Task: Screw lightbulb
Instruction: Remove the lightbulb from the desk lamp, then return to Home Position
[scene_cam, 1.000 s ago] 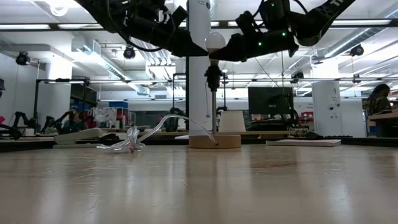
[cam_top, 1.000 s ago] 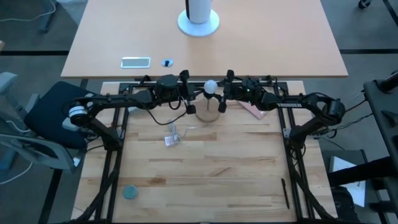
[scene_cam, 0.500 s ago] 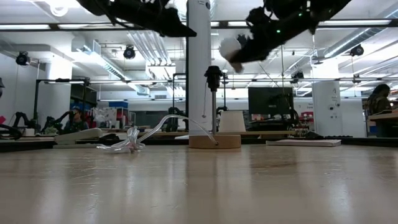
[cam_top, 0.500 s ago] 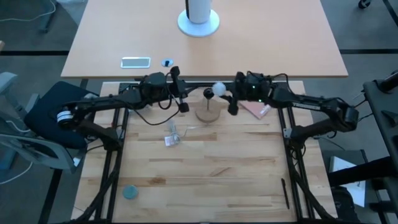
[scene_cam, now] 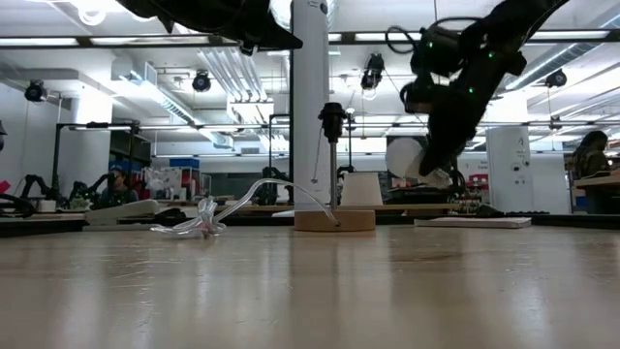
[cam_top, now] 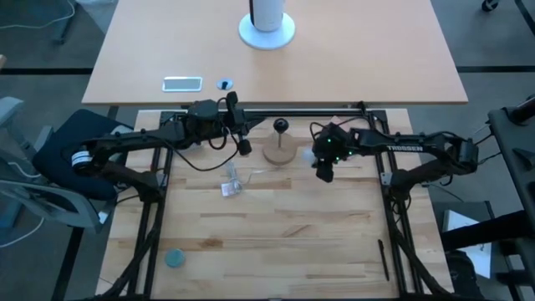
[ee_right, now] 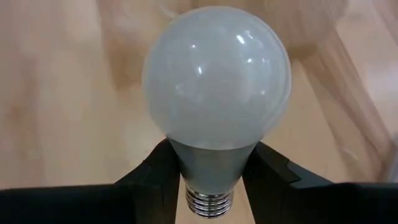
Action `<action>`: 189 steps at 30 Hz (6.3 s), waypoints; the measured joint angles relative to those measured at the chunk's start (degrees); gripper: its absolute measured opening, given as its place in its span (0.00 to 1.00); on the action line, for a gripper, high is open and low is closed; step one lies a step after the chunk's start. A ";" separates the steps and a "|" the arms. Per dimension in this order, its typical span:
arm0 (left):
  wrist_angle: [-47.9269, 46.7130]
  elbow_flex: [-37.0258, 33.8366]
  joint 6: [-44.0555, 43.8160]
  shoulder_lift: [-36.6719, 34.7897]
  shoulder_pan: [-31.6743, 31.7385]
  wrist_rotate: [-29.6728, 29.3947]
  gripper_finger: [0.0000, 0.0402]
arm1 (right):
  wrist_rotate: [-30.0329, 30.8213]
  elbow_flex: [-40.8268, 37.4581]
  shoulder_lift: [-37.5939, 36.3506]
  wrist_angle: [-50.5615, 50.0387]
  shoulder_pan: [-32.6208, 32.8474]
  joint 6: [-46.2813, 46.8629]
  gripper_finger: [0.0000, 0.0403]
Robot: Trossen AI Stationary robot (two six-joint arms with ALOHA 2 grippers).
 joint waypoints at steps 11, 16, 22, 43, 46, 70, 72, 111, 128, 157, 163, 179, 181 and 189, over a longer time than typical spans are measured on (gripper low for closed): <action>-0.27 0.00 -3.94 0.00 0.02 0.00 0.00 | -0.26 -1.74 5.40 -1.96 12.69 -0.78 0.31; -0.30 0.00 -3.88 0.02 0.02 0.00 0.00 | 2.63 -1.76 5.47 -1.94 22.22 2.46 0.31; -0.27 0.00 -3.83 0.02 0.02 0.00 0.00 | 8.26 -1.92 6.69 -1.75 30.50 7.12 0.31; -0.27 0.00 -3.81 0.04 0.02 0.02 0.00 | 10.33 -1.98 9.76 -1.26 35.43 10.76 0.52; -0.24 0.00 -3.81 0.04 0.02 0.01 0.00 | 10.33 -2.00 8.24 -1.70 35.58 10.99 0.56; -0.05 0.00 -16.84 -0.43 -0.09 9.50 0.00 | 16.39 -2.02 -23.11 8.75 44.65 9.80 0.51; -1.70 -0.82 -14.95 -2.33 0.25 20.67 0.00 | 21.89 -2.76 -26.08 10.50 47.55 7.06 0.50; -14.10 -43.33 -8.59 -60.91 5.77 1.01 0.00 | 34.88 -41.88 -62.10 54.19 51.00 -13.23 0.17; -9.71 -45.59 -17.55 -56.35 12.51 -26.93 0.00 | 39.29 -42.35 -75.54 49.70 50.33 -28.38 0.06; -2.69 -45.62 -7.98 -45.06 45.78 -34.51 0.00 | 41.38 -42.35 -74.94 46.80 50.24 -26.32 0.07; -2.55 -45.62 -6.79 -45.27 45.75 -34.64 0.00 | 41.37 -42.34 -74.98 48.31 50.24 -25.45 0.06; -2.55 -45.62 -6.76 -45.27 45.75 -34.80 0.00 | 41.65 -42.32 -74.87 48.22 50.24 -23.76 0.07; -2.56 -45.62 -6.76 -45.27 45.75 -34.82 0.00 | 41.65 -42.32 -74.87 48.22 50.24 -23.77 0.07; -2.55 -45.62 -6.76 -45.27 45.75 -34.82 0.00 | 41.63 -42.32 -74.95 48.06 50.25 -21.81 0.07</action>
